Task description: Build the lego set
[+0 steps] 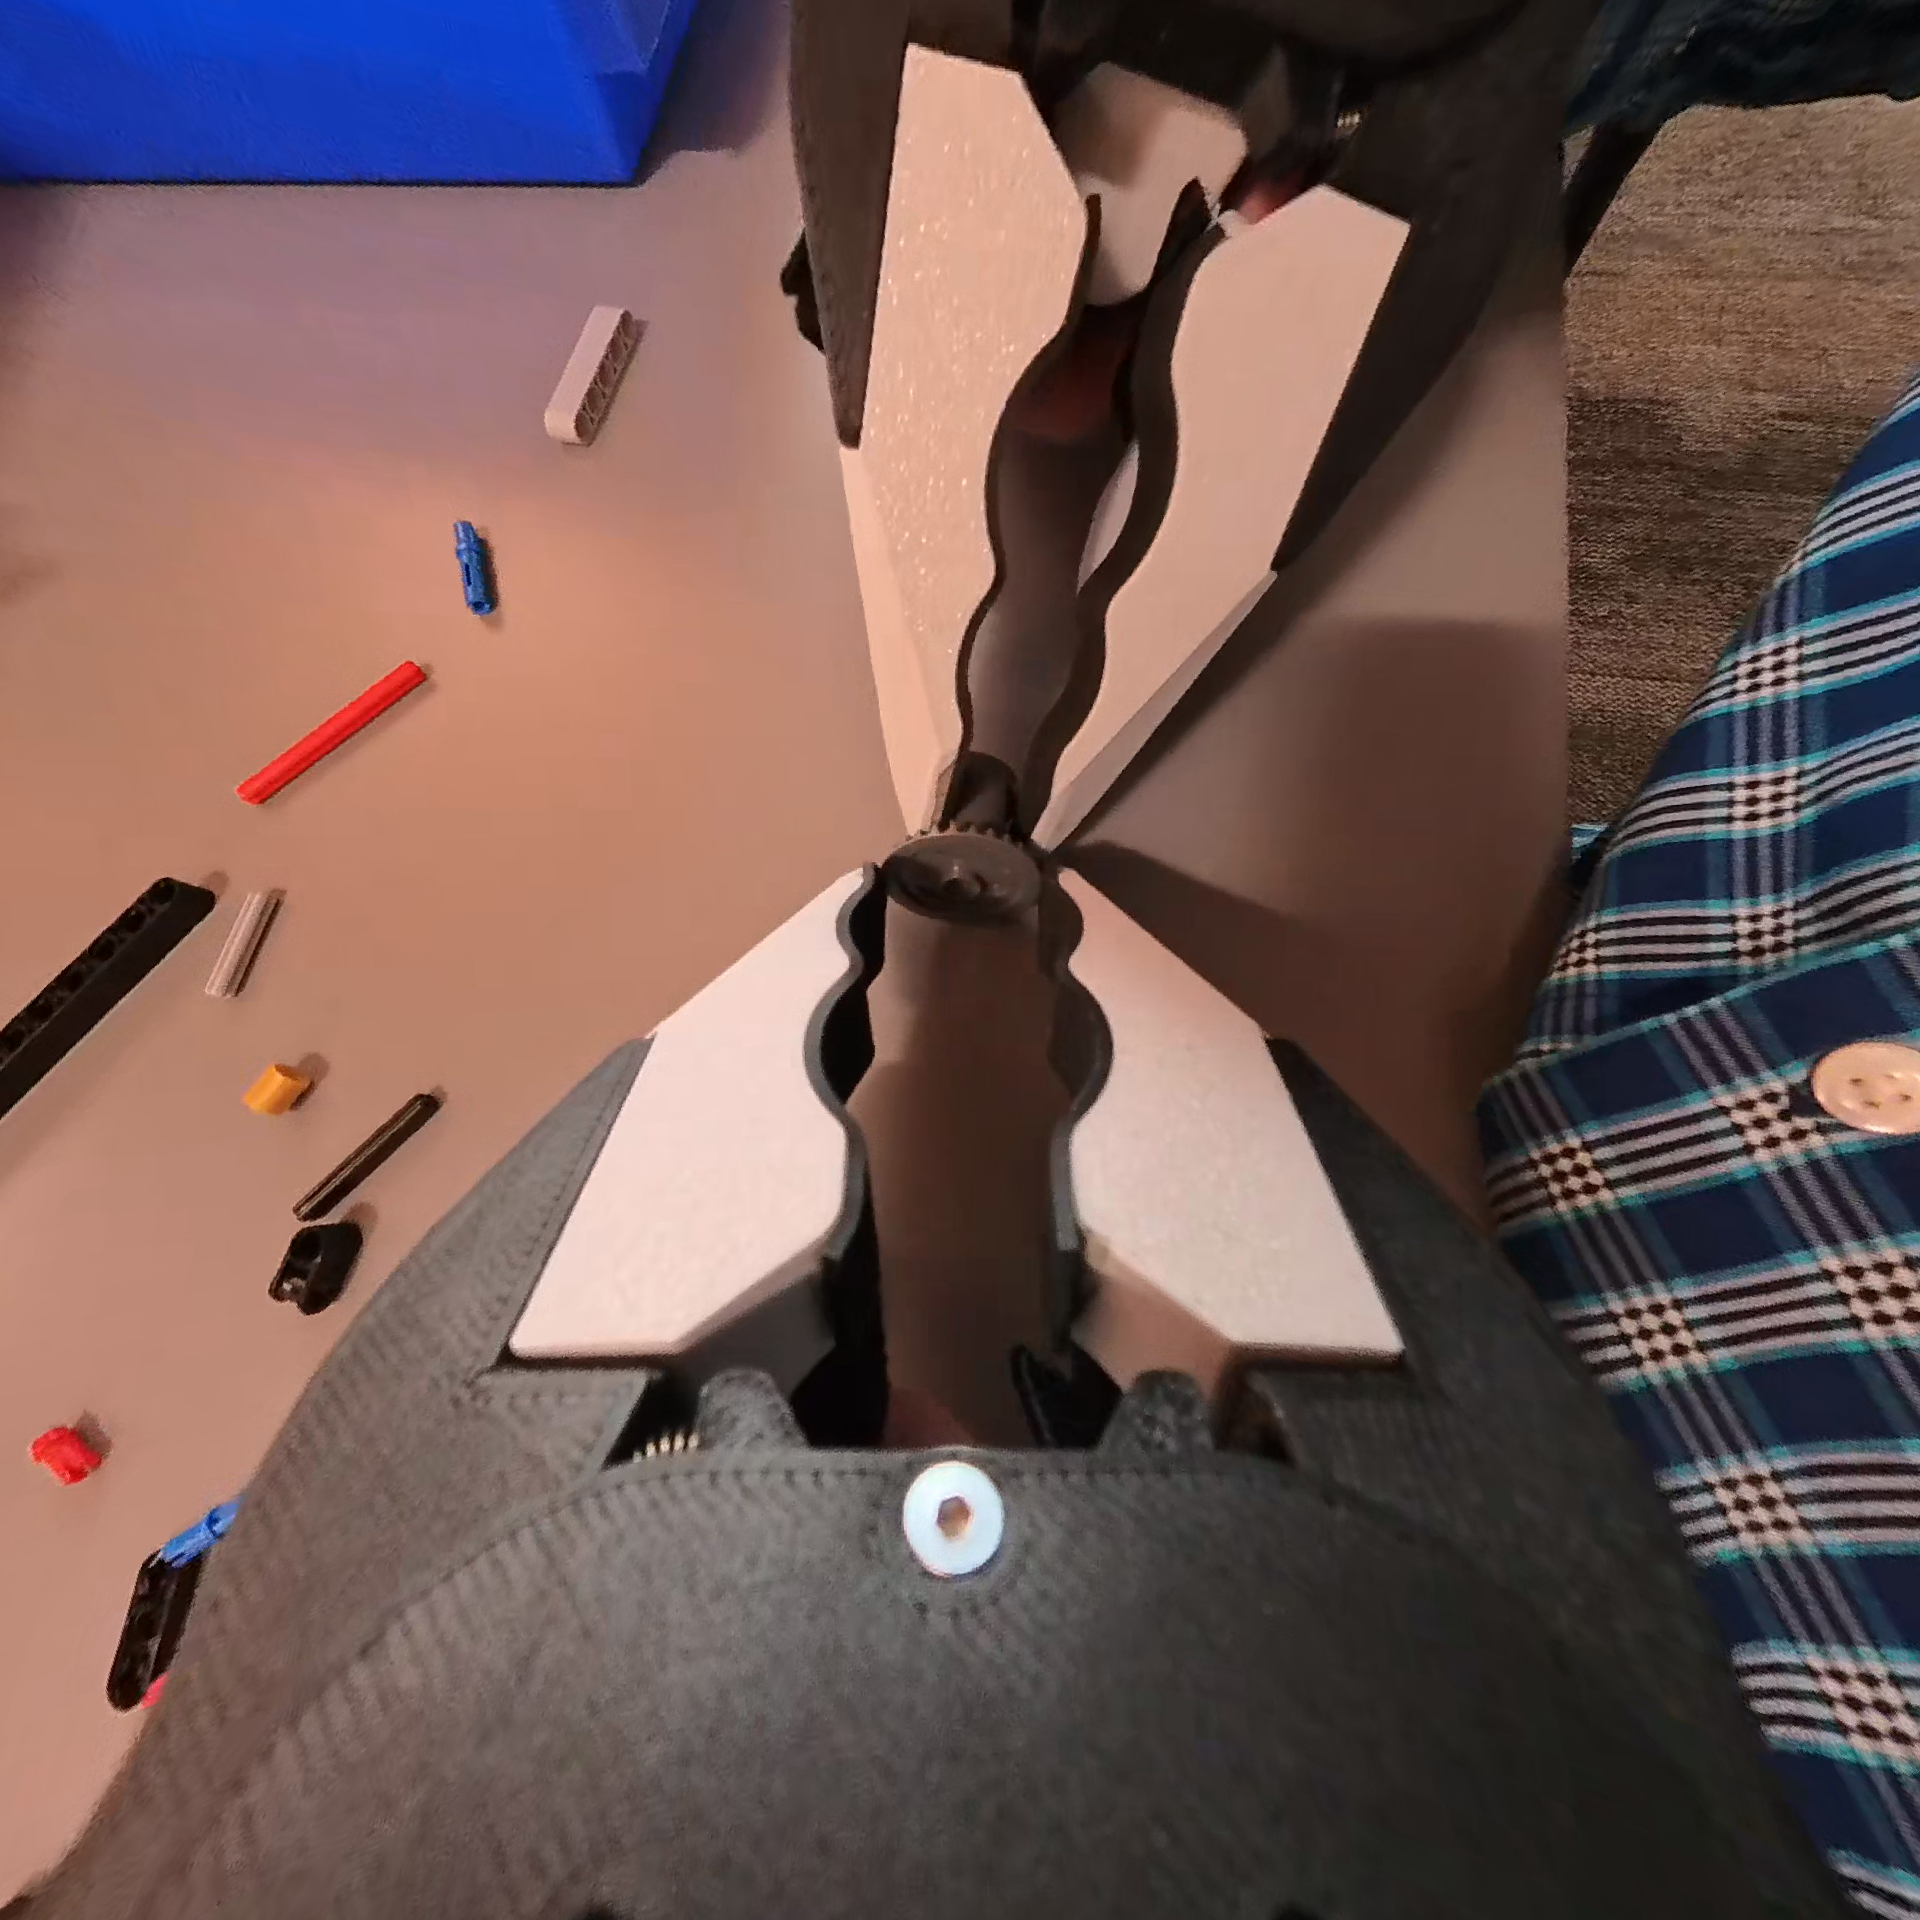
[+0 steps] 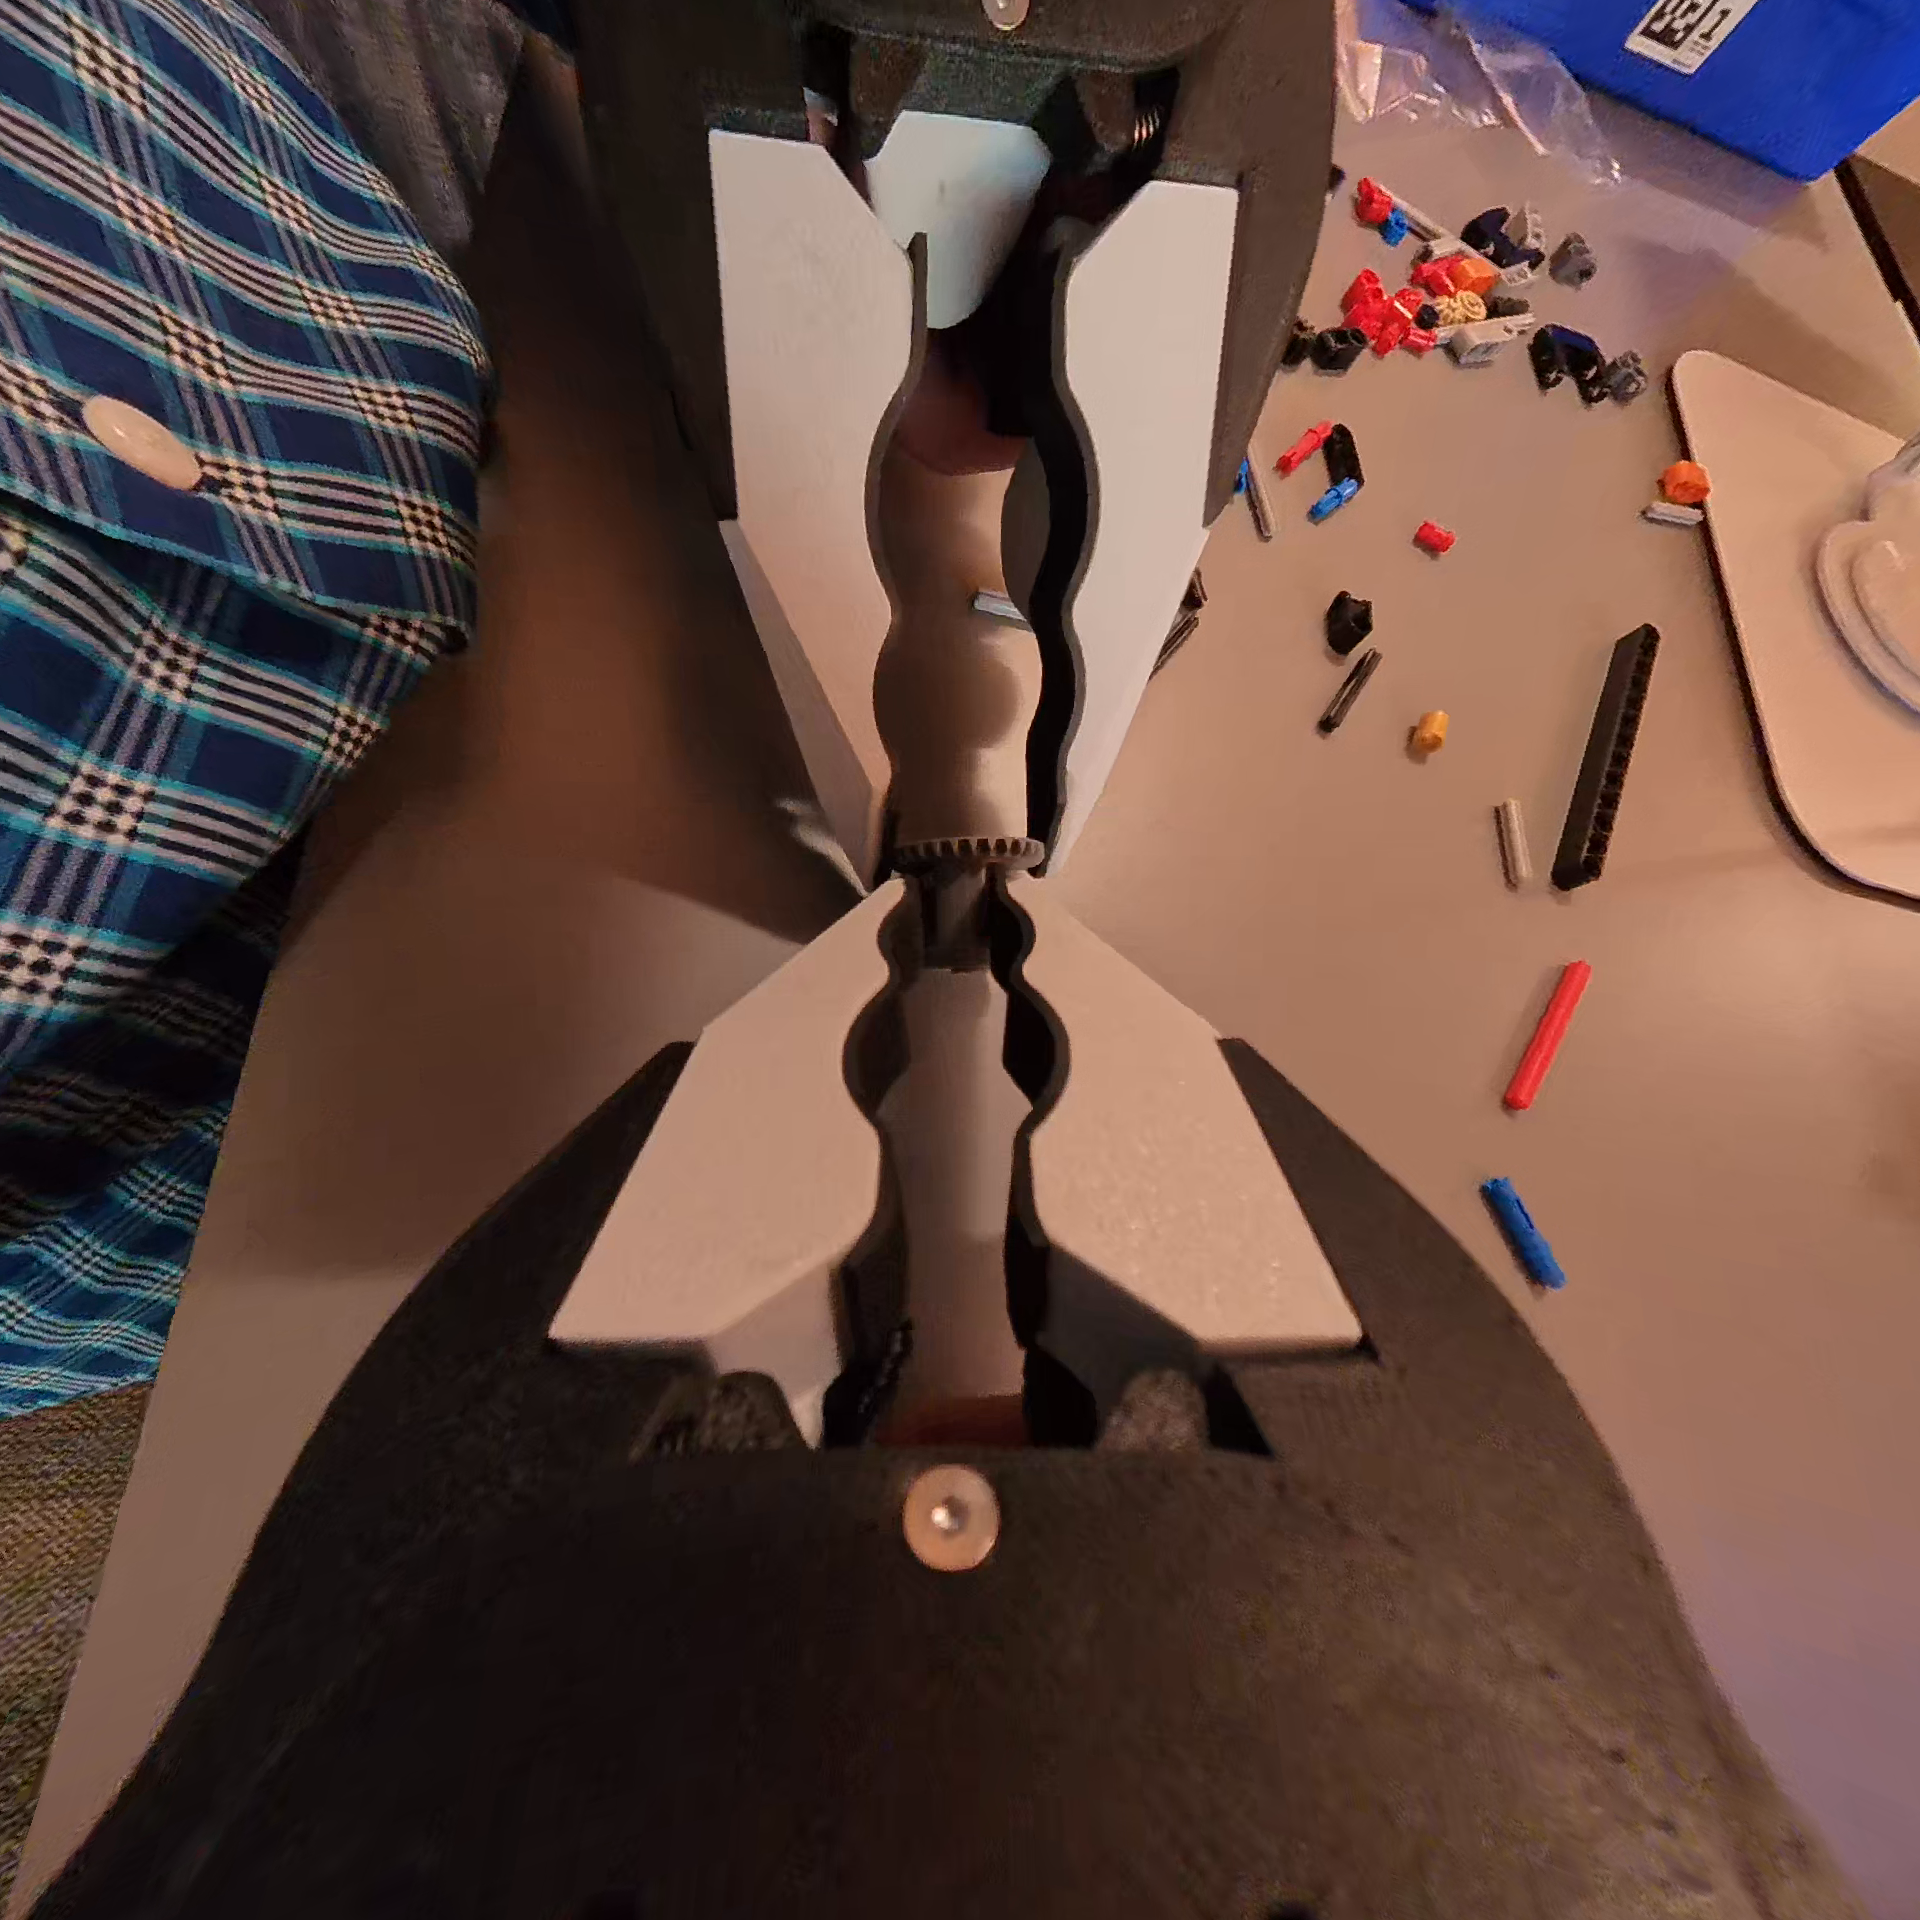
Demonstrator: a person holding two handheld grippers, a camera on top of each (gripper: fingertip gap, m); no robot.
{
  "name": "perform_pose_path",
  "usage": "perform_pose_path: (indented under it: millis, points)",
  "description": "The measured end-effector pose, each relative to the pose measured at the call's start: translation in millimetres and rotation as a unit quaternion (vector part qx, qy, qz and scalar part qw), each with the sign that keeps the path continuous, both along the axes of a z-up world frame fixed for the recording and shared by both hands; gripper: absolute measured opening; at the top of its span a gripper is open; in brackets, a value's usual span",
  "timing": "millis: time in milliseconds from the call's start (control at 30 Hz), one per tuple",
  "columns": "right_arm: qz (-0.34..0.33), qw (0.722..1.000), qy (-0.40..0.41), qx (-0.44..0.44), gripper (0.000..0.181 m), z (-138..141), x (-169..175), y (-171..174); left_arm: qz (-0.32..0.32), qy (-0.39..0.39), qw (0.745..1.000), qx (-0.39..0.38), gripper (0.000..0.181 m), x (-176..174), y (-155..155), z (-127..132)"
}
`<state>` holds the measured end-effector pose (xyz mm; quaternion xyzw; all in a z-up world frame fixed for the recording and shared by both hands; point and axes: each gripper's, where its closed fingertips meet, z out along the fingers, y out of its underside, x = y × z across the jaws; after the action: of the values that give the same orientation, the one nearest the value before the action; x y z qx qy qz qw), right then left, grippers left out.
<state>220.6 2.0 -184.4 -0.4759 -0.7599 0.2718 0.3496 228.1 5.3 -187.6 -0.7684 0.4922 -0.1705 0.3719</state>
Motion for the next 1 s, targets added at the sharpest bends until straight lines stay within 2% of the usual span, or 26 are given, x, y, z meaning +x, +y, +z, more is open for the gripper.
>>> perform_pose_path:
  millis: [567, 1000]
  points:
    - [-0.029, 0.999, -0.008, -0.031, 0.008, 0.9, 0.2, 2.9, 0.008, 0.004, 1.0, 0.002, 0.028, -1.7, 2.0, -0.9]
    - [-0.021, 0.999, -0.004, -0.026, 0.008, 1.1, 0.8, 2.2, 0.008, 0.002, 1.0, 0.003, 0.028, -1.3, 2.7, -0.9]
